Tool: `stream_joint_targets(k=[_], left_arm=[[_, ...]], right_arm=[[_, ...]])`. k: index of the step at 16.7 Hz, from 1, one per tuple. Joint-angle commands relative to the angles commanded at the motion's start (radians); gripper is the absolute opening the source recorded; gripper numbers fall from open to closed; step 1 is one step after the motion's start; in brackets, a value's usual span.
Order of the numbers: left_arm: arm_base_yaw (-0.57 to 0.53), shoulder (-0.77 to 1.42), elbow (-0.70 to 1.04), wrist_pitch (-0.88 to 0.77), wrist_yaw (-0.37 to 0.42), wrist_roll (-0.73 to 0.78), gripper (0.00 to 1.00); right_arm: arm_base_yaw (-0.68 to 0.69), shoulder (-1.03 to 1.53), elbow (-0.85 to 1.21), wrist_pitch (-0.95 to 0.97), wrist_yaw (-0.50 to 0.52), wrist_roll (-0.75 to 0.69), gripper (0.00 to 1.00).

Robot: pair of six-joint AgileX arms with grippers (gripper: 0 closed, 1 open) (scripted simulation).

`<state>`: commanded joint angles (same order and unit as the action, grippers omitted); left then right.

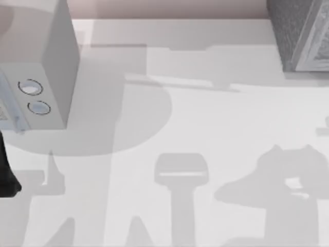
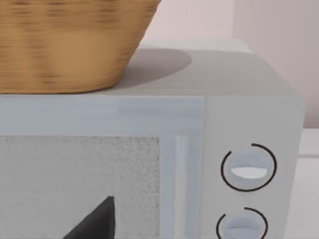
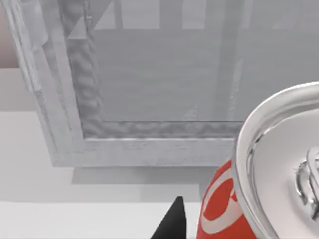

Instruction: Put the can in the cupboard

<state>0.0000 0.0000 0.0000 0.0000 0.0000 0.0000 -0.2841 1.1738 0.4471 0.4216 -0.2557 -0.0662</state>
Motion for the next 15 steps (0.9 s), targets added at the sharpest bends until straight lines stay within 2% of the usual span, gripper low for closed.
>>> stream_joint_targets(k=[6, 15], left_arm=[[0.0, 0.0, 0.0, 0.0, 0.0, 0.0, 1.0], [0.0, 0.0, 0.0, 0.0, 0.0, 0.0, 1.0]], right_arm=[[0.038, -0.208, -0.069, -0.064, 0.059, 0.012, 0.0], [0.206, -0.924, -0.342, -0.323, 0.199, 0.053, 0.0]])
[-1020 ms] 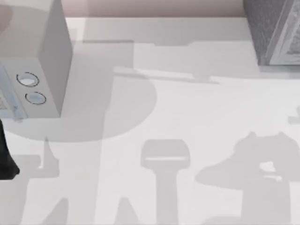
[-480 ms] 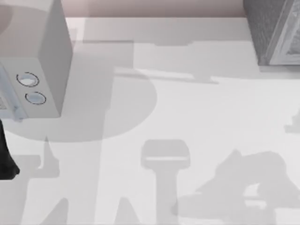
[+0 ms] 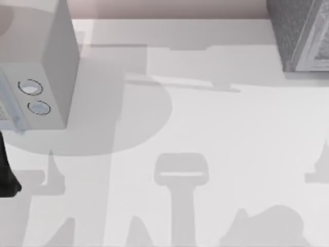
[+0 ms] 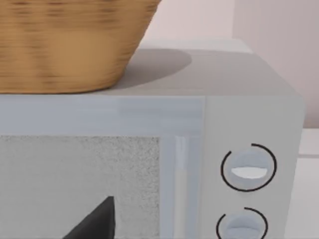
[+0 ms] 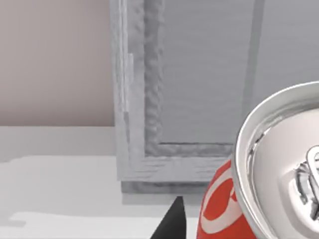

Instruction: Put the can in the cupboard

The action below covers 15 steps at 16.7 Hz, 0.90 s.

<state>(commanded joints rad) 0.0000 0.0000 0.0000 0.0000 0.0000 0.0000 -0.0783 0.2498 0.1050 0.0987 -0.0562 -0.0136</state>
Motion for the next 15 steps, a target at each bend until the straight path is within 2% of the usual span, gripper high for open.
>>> stream_joint_targets(k=[6, 12, 15], left_arm=[[0.0, 0.0, 0.0, 0.0, 0.0, 0.0, 1.0], [0.0, 0.0, 0.0, 0.0, 0.0, 0.0, 1.0], [0.0, 0.0, 0.0, 0.0, 0.0, 0.0, 1.0]], right_arm=[[0.077, -0.246, -0.103, -0.097, 0.055, 0.013, 0.0], [0.075, -0.245, -0.102, -0.097, 0.054, 0.015, 0.0], [0.08, -0.189, -0.039, -0.111, 0.067, 0.014, 0.0]])
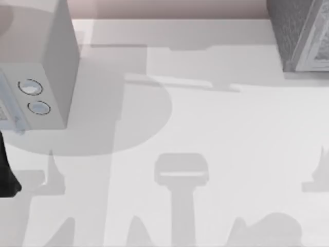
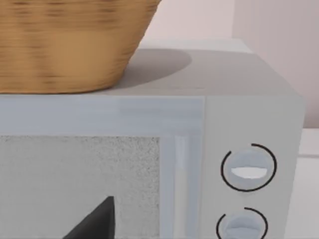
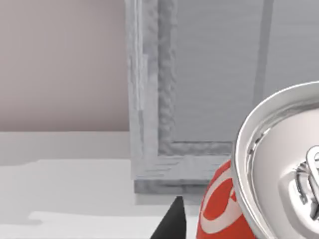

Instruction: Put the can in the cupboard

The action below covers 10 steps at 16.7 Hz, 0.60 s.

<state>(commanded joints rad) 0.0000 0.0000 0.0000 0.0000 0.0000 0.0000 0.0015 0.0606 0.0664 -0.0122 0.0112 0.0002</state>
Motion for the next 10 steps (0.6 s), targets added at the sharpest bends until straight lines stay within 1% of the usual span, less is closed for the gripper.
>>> stream_joint_targets(k=[2, 4, 10], left_arm=[[0.0, 0.0, 0.0, 0.0, 0.0, 0.0, 1.0], [0.0, 0.0, 0.0, 0.0, 0.0, 0.0, 1.0], [0.0, 0.0, 0.0, 0.0, 0.0, 0.0, 1.0]], right_arm=[[0.009, 0.082, 0.095, -0.023, 0.016, 0.0, 0.0], [0.022, 0.192, 0.232, -0.056, 0.036, 0.0, 0.0], [0.078, 0.619, 0.802, -0.199, 0.1, 0.009, 0.0]])
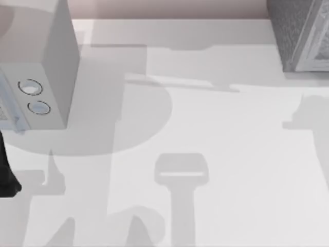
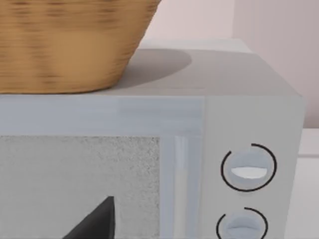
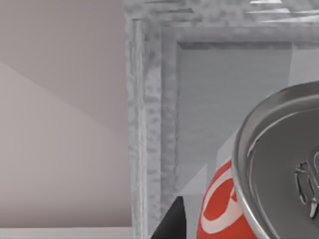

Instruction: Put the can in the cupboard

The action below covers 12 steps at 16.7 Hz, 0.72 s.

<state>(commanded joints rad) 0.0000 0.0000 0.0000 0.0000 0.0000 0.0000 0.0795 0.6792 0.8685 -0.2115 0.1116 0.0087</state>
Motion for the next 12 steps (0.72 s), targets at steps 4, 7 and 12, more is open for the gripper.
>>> stream_joint_targets(k=[4, 7, 12], left_arm=[[0.0, 0.0, 0.0, 0.0, 0.0, 0.0, 1.0], [0.0, 0.0, 0.0, 0.0, 0.0, 0.0, 1.0], [0.0, 0.0, 0.0, 0.0, 0.0, 0.0, 1.0]], right_arm=[[0.043, 0.286, 0.393, -0.099, 0.037, 0.007, 0.0], [0.072, 0.463, 0.631, -0.156, 0.059, 0.009, 0.0], [0.101, 0.633, 0.856, -0.205, 0.082, 0.009, 0.0]])
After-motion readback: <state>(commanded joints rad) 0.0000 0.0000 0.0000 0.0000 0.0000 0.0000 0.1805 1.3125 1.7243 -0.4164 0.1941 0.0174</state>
